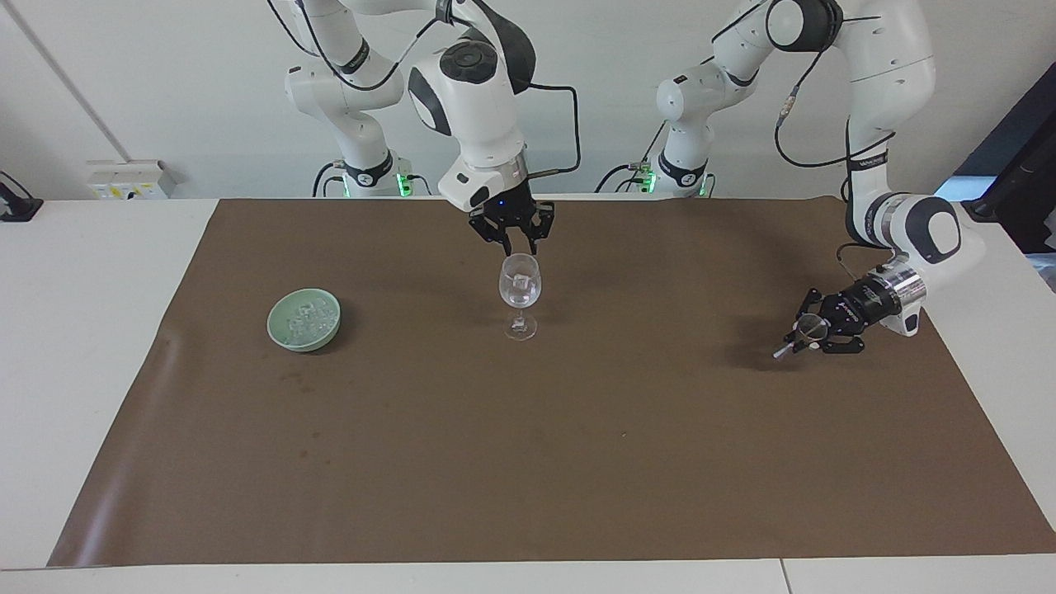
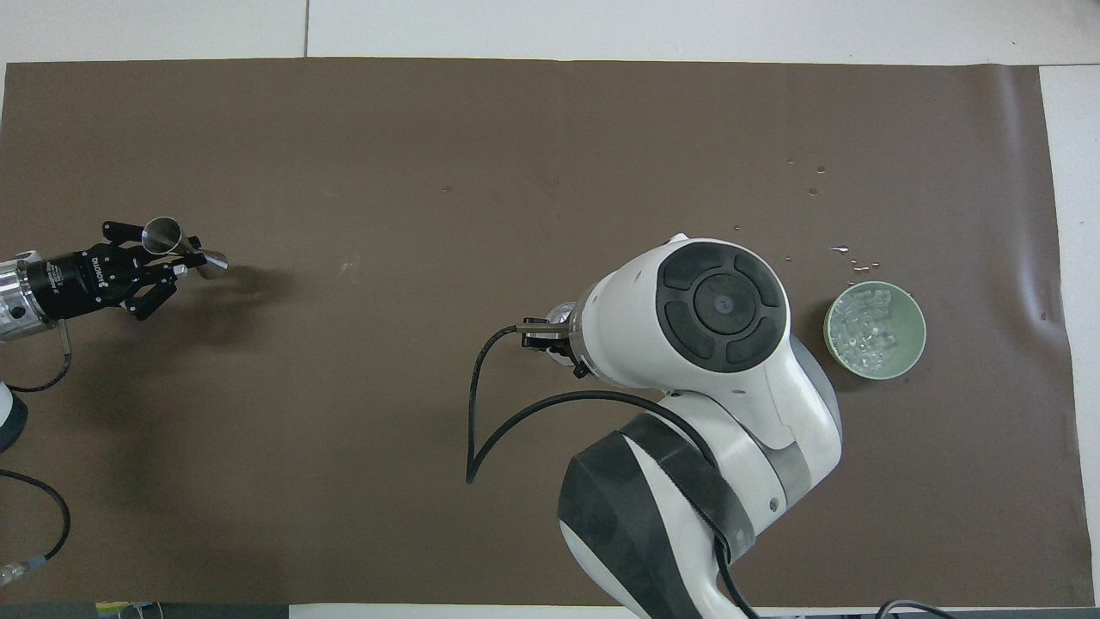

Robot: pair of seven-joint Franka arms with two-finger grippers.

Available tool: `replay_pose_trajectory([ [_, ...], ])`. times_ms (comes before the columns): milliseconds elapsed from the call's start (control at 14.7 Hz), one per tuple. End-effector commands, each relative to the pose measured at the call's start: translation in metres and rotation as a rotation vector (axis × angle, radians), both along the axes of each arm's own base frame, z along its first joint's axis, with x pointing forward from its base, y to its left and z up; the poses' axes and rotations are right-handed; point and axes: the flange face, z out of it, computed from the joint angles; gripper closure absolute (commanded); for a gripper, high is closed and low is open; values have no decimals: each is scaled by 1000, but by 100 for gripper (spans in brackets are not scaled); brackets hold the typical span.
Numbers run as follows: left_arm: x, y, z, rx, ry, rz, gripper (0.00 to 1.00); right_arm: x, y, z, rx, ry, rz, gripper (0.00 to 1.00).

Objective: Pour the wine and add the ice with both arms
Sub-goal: 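Set the jigger down with the left gripper while the right gripper withdraws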

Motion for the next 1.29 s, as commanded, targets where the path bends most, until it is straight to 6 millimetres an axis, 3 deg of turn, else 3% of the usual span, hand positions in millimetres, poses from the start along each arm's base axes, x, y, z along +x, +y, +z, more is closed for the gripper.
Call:
replay_pose_trajectory([
  [0, -11, -1, -14, -49, -20, 24, 100, 0, -2, 10, 0, -12, -17, 54],
  [204, -30, -8, -39, -59, -42, 67, 100, 11, -30, 30, -86, -27, -12, 37],
  [341, -30, -9, -41, -53, -36, 74, 100, 19, -62, 41, -131, -34, -12, 8],
  [409, -31, -8, -42, -48, -34, 79, 100, 25, -82, 46, -144, -33, 4, 0],
  [681, -32, -5, -40, -34, -66, 71, 100, 19, -149, 75, -208, 9, 84, 0],
  [749, -32, -3, -40, -33, -68, 74, 1, 19, -167, 85, -215, 2, 60, 0],
  [1022, -34, -1, -39, -35, -77, 63, 0, 28, -239, 107, -203, 32, 43, 0],
  [1226, -39, 10, -36, 10, -110, -14, 0, 36, -309, 110, -187, 37, 116, 0],
])
